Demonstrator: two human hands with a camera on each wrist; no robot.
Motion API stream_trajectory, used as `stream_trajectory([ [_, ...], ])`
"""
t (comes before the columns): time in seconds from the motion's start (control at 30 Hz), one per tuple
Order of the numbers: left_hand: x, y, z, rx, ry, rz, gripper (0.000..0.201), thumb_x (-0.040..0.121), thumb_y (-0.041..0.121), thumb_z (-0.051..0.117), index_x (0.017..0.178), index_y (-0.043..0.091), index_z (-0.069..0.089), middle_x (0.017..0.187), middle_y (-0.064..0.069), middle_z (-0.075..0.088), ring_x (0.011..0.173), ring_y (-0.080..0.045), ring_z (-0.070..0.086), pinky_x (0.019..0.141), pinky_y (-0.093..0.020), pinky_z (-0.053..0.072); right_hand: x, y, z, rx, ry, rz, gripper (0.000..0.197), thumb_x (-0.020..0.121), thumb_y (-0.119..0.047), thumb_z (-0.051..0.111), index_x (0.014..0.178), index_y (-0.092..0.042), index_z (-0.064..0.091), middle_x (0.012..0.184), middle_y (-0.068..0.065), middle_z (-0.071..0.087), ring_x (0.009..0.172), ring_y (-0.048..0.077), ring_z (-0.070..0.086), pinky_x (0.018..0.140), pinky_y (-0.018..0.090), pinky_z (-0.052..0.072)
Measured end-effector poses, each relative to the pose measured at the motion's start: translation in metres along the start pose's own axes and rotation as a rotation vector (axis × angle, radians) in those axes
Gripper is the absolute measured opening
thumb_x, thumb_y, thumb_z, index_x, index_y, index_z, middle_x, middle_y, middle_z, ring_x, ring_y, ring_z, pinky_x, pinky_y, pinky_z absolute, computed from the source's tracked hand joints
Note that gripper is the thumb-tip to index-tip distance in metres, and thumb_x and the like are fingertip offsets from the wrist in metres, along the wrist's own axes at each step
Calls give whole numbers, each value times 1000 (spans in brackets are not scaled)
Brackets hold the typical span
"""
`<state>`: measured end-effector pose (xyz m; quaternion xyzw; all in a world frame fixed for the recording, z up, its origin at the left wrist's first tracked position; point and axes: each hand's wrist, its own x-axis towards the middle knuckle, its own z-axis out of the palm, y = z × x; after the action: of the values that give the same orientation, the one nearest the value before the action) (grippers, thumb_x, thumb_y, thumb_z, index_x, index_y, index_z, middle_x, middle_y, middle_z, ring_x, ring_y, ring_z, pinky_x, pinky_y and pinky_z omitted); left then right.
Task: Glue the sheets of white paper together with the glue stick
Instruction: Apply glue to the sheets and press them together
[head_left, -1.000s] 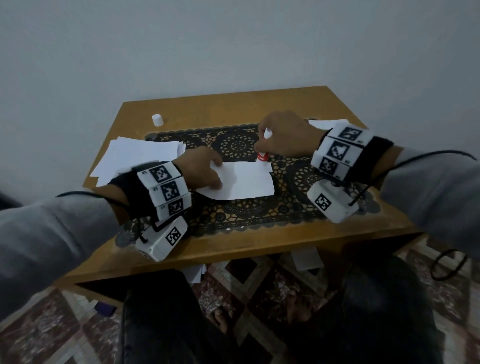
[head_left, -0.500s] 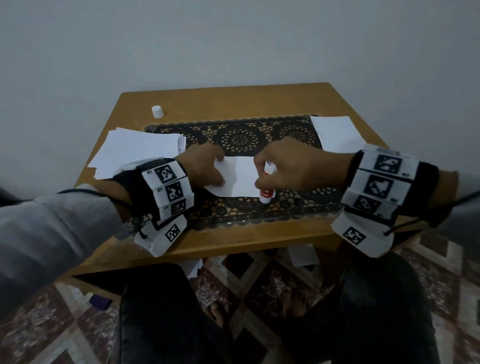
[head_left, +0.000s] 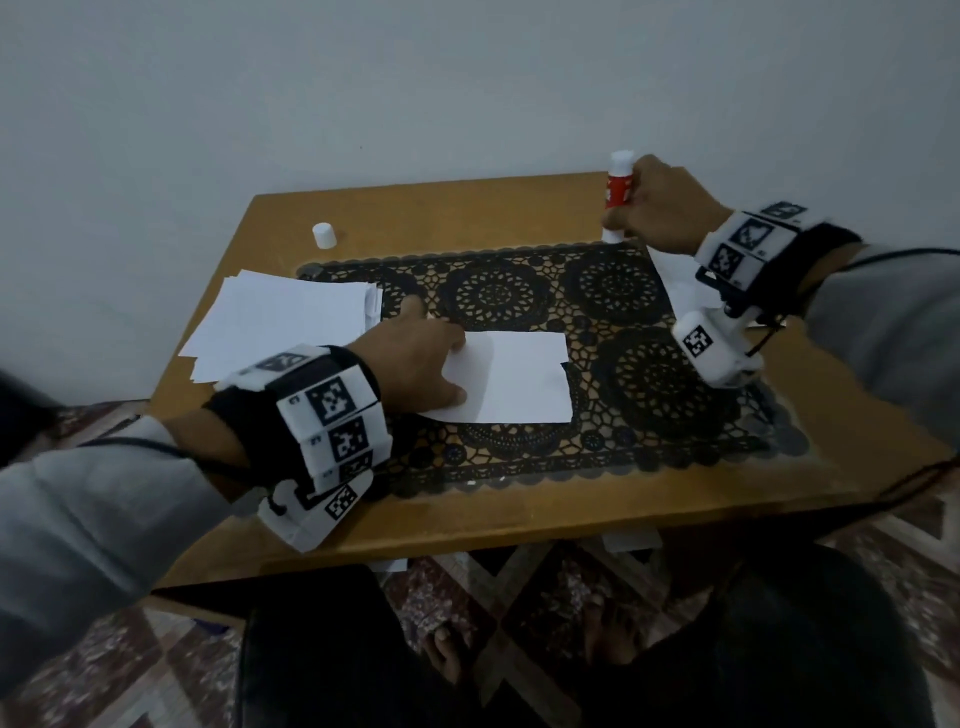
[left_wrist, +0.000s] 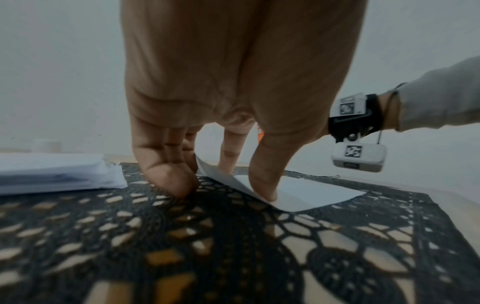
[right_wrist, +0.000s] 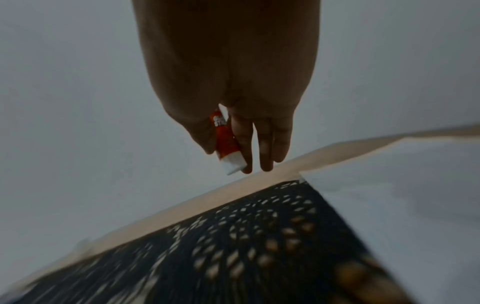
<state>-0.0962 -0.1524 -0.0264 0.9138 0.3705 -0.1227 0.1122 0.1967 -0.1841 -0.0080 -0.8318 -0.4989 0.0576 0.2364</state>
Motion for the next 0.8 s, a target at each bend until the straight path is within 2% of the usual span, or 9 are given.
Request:
stream_trajectory([
  [0.07, 0, 2, 0, 9, 7, 6, 62, 83, 43, 67, 136, 24, 43, 132, -10, 32, 115, -30, 49, 97, -34, 40, 12, 1, 6, -48, 49, 9, 44, 85, -26, 69, 119, -6, 52, 114, 10, 58, 101, 29, 55, 79, 30, 36],
  [0.17, 0, 3, 0, 7, 4, 8, 60, 83, 41, 66, 136, 24, 43, 132, -10, 32, 112, -29, 51, 96, -33, 40, 31, 3, 16, -124, 57, 55, 44, 84, -27, 70, 121, -7, 56, 123, 10, 60, 111, 31, 56, 79, 27, 34],
  [0.33, 2, 3, -2, 34, 7, 9, 58, 83, 43, 66, 134, 24, 45, 130, -10, 34, 107, -28, 53, 94, -35, 44, 49, 5, 21, -136, 44, 97, 47, 82, -31, 73, 120, -8, 57, 123, 11, 61, 110, 30, 57, 79, 27, 35],
  [0.47, 1, 6, -3, 69, 6, -1, 57, 83, 42, 66, 133, 23, 46, 129, -10, 34, 107, -29, 53, 94, -39, 46, 47, 7, 16, -110, -4, 124, 49, 78, -34, 76, 117, -9, 60, 117, 11, 64, 97, 26, 58, 76, 31, 39],
  [0.57, 0, 6, -2, 88, 6, -11, 58, 83, 43, 65, 134, 23, 45, 130, -11, 34, 109, -31, 52, 93, -41, 46, 35, 14, -2, -101, 36, 132, 62, 76, -33, 79, 126, -8, 53, 132, 12, 52, 118, 30, 51, 91, 36, 42],
  [0.63, 0, 6, -1, 89, 15, -20, 58, 83, 43, 65, 135, 23, 46, 131, -12, 34, 111, -31, 52, 93, -41, 46, 22, 24, -18, -202, 18, 126, 57, 79, -27, 77, 125, -2, 55, 134, 17, 50, 120, 34, 49, 94, 38, 41],
  [0.67, 0, 6, 0, 86, 20, -24, 58, 83, 43, 65, 135, 24, 45, 131, -12, 34, 112, -31, 51, 94, -41, 46, 13, 31, -26, -267, -2, 124, 51, 80, -25, 76, 119, 2, 59, 129, 20, 54, 115, 37, 52, 92, 40, 43],
  [0.73, 0, 5, 2, 82, 30, -29, 59, 83, 45, 65, 136, 26, 44, 132, -11, 34, 114, -31, 50, 96, -42, 45, -3, 46, -38, -356, -51, 169, 37, 82, -26, 76, 92, 8, 64, 102, 24, 64, 87, 37, 60, 77, 40, 47],
  [0.8, 1, 2, 4, 75, 39, -32, 61, 82, 46, 65, 136, 29, 43, 135, -11, 33, 117, -30, 48, 98, -43, 44, -16, 63, -48, -397, -132, 284, 45, 83, -33, 74, 67, 2, 52, 75, 20, 60, 61, 27, 51, 61, 34, 42],
])
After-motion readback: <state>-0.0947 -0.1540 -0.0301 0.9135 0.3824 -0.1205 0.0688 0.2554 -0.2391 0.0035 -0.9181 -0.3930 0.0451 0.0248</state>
